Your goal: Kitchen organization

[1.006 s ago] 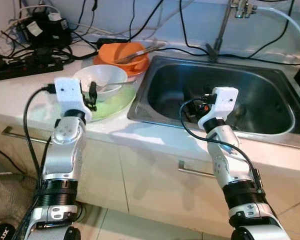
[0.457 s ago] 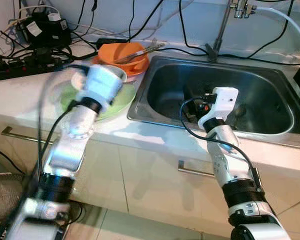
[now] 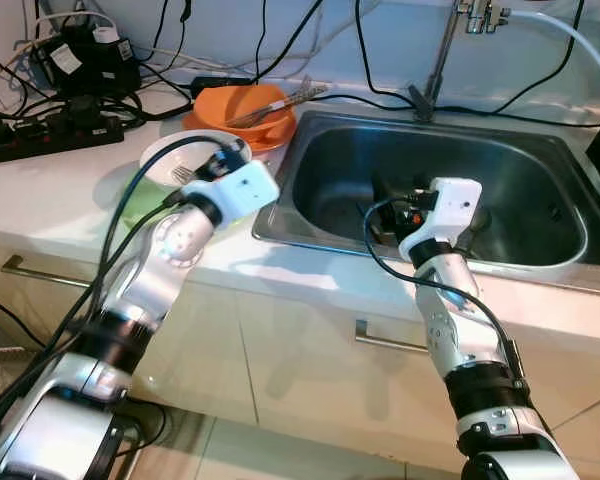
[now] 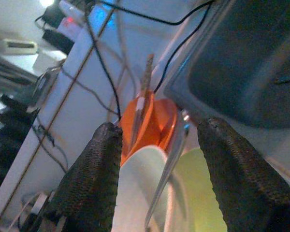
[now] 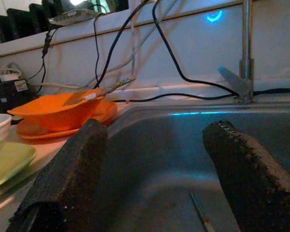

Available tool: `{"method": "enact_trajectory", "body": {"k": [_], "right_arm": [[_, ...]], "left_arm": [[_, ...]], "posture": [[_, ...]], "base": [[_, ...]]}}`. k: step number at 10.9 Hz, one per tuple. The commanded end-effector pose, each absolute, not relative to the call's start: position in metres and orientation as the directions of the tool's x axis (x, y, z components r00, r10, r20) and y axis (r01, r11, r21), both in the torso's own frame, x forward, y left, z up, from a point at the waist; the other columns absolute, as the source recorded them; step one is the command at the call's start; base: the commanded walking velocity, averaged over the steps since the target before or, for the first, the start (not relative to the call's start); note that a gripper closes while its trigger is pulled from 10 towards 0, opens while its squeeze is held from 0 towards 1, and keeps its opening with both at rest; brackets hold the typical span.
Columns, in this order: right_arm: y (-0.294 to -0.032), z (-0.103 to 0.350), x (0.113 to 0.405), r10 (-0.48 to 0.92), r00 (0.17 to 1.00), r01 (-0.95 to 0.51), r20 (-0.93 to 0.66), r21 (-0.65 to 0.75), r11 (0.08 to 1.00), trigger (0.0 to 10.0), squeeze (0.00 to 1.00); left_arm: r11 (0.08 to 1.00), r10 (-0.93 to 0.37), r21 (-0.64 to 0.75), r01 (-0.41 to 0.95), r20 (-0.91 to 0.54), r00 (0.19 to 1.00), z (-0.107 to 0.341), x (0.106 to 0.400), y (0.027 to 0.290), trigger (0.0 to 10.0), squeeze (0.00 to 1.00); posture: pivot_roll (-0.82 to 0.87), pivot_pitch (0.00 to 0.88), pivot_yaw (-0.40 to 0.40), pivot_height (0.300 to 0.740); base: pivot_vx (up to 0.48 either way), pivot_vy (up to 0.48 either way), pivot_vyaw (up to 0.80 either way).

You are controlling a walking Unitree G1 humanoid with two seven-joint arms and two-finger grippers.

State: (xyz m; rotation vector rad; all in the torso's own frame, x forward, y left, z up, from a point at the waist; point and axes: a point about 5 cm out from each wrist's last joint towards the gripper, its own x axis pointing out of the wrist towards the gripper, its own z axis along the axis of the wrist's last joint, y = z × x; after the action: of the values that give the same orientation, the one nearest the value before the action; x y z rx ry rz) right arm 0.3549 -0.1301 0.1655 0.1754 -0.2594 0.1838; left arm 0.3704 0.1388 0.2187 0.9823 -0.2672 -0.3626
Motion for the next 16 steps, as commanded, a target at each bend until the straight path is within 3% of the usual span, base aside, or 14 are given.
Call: {"method": "enact_trajectory", "body": {"k": [1, 7, 12, 13, 14, 15, 16], "right_arm": [[-0.132, 0.169, 0.353, 0.140, 0.947, -0.190, 0.290, 0.152, 0.970, 10.0, 0.00], [-0.129, 0.165, 0.348, 0.113, 0.953, -0.171, 0.281, 0.193, 0.966, 10.0, 0.00], [-0.132, 0.164, 0.347, 0.105, 0.956, -0.162, 0.275, 0.194, 0.968, 10.0, 0.00], [-0.134, 0.165, 0.348, 0.103, 0.955, -0.160, 0.276, 0.191, 0.969, 10.0, 0.00], [-0.134, 0.165, 0.349, 0.104, 0.955, -0.159, 0.276, 0.188, 0.969, 10.0, 0.00], [-0.134, 0.166, 0.349, 0.105, 0.955, -0.160, 0.276, 0.186, 0.969, 10.0, 0.00], [-0.135, 0.167, 0.350, 0.105, 0.955, -0.160, 0.277, 0.183, 0.970, 10.0, 0.00]], "left_arm": [[0.478, -0.438, 0.859, 0.183, 0.052, 0.897, 0.223, 0.372, 0.134, 10.0, 0.00], [0.360, -0.458, 0.917, 0.170, 0.015, 0.889, 0.222, 0.390, 0.111, 10.0, 0.00], [0.317, -0.374, 0.940, 0.122, 0.006, 0.927, 0.221, 0.401, 0.120, 10.0, 0.00], [0.314, -0.363, 0.941, 0.125, -0.003, 0.932, 0.218, 0.402, 0.121, 7.9, 0.00], [0.317, -0.357, 0.940, 0.122, -0.001, 0.934, 0.218, 0.402, 0.121, 1.6, 0.00], [0.315, -0.355, 0.941, 0.123, -0.003, 0.935, 0.218, 0.403, 0.121, 0.0, 0.00], [0.314, -0.345, 0.942, 0.116, -0.001, 0.939, 0.218, 0.404, 0.122, 0.0, 0.00]], "posture": [[0.15, 0.052, 0.044, 0.740], [0.15, 0.079, 0.079, 0.740], [0.14, 0.069, 0.078, 0.740], [0.14, 0.061, 0.074, 0.740], [0.13, 0.059, 0.074, 0.740], [0.13, 0.057, 0.071, 0.740], [0.13, 0.055, 0.068, 0.740]], "base": [[0.000, 0.000, 0.00], [0.000, 0.000, 0.00], [0.000, 0.000, 0.00], [0.000, 0.000, 0.00], [0.000, 0.000, 0.00], [0.000, 0.000, 0.00], [0.000, 0.000, 0.00]]}}
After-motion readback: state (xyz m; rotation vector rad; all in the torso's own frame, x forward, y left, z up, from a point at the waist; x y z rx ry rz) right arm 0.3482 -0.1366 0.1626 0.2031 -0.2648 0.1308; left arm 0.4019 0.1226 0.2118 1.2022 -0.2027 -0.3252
